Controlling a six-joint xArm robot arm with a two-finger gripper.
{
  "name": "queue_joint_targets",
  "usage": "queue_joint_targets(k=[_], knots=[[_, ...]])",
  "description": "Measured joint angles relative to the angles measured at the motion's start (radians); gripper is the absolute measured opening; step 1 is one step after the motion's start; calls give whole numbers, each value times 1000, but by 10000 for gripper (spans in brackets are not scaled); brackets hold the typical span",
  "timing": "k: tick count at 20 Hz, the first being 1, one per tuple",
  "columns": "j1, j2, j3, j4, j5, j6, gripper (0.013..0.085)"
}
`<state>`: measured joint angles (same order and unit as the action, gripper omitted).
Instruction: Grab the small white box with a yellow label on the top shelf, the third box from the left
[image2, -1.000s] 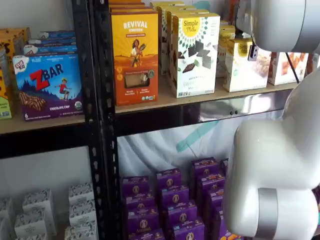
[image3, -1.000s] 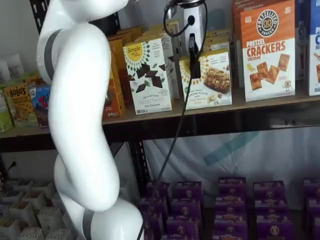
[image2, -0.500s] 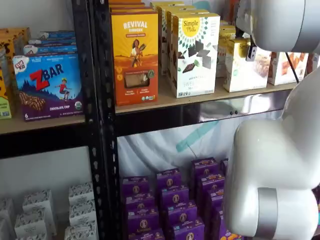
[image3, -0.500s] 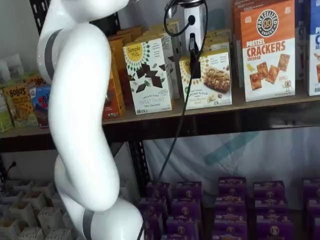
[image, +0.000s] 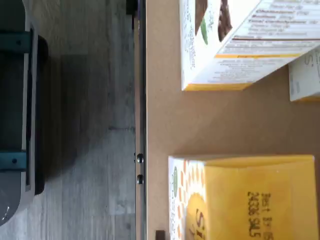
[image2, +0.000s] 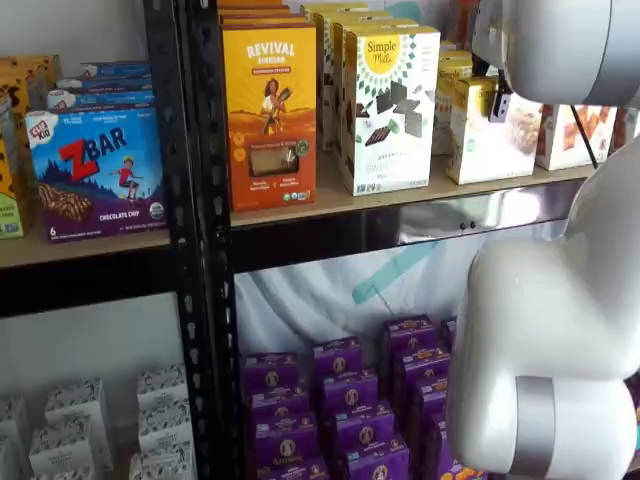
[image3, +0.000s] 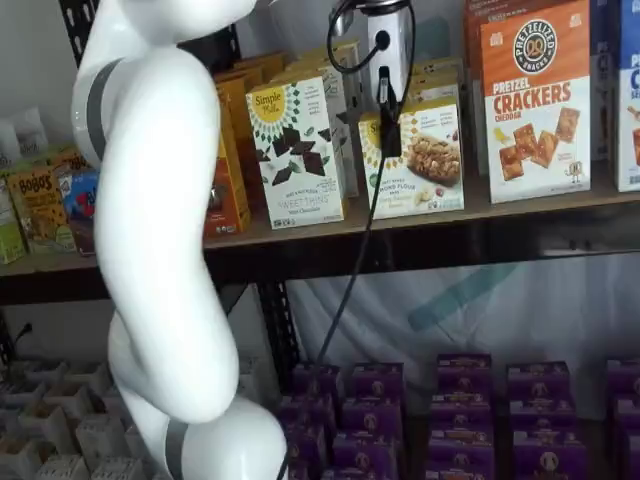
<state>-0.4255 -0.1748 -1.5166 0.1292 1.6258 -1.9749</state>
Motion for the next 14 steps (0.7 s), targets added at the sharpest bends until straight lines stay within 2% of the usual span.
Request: queue_joint_targets(k=[3,4,9,11,14], knots=[[-1,-1,1,2,0,0,490],[-1,-1,1,2,1,-1,450],[-3,-1,-1,2,2,-2,450],[-4,-2,0,2,1,-3,370],[-2,0,-4,-6,7,-2,370]])
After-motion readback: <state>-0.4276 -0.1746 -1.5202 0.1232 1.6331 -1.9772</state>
